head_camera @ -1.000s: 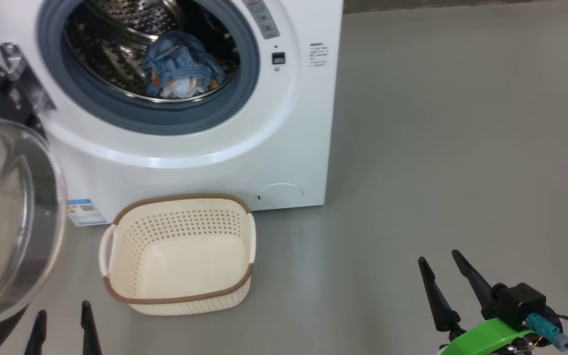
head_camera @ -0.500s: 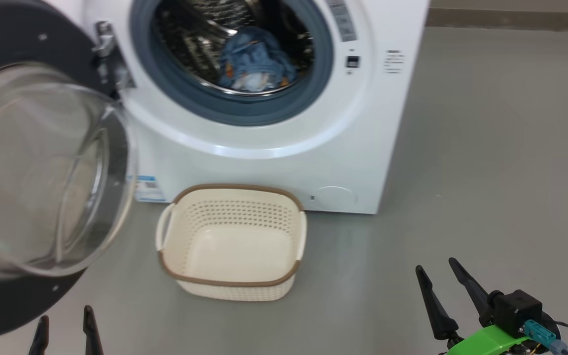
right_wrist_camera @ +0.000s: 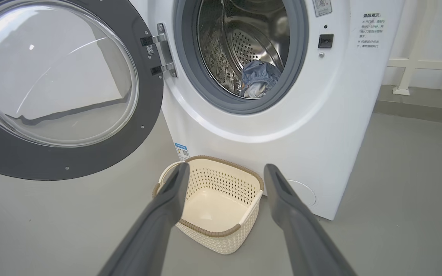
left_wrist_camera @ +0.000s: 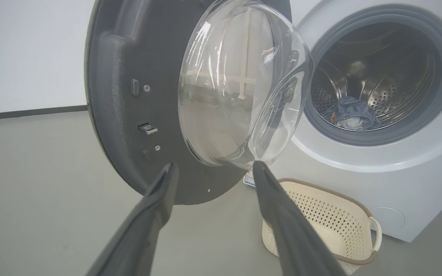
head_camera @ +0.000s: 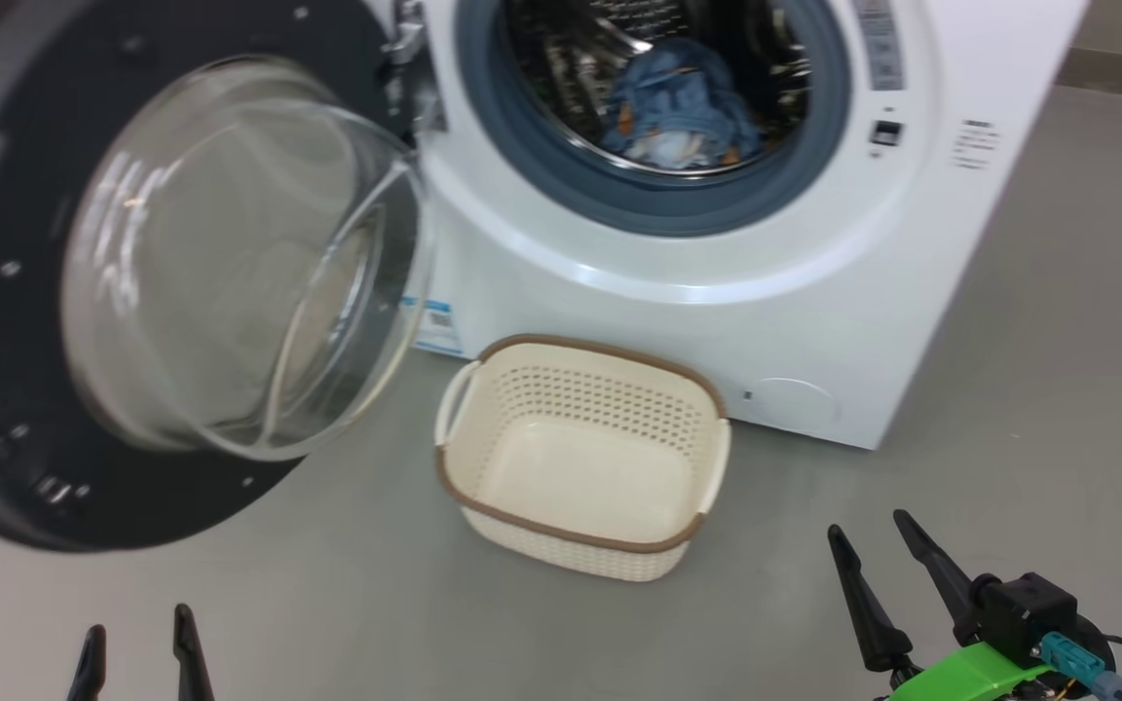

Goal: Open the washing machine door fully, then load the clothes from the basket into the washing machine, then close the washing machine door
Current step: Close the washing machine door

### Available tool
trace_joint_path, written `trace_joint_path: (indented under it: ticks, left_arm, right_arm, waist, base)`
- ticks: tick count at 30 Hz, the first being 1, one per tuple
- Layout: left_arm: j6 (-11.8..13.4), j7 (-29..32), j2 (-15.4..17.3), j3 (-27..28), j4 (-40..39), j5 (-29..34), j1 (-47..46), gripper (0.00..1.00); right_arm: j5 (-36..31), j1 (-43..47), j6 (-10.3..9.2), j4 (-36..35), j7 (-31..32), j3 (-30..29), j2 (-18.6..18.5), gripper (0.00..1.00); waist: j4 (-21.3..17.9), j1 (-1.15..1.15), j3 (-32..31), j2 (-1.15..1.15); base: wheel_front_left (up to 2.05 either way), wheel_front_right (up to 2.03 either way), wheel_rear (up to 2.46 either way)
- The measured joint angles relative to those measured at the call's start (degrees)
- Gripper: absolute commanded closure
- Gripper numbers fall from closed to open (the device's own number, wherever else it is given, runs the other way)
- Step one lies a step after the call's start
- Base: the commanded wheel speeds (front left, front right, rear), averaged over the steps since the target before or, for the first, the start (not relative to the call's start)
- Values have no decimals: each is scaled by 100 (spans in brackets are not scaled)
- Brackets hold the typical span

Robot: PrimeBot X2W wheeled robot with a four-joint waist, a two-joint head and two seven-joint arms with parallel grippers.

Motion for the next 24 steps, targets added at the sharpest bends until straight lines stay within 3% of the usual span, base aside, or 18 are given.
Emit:
trace_joint_path:
  ticks: [10, 24]
  left_arm:
    - [156, 0, 0, 20, -73, -109, 130, 0]
    - [250, 0, 0, 18, -172, -191, 130, 0]
  right_arm:
    - [0, -8, 0, 44, -1, 158, -5, 0]
    - [7, -65, 0, 129, 0, 276, -114, 0]
  waist:
    - [630, 0, 74, 0]
    - [703, 0, 169, 0]
  base:
    - [0, 0, 0]
    - [0, 0, 0]
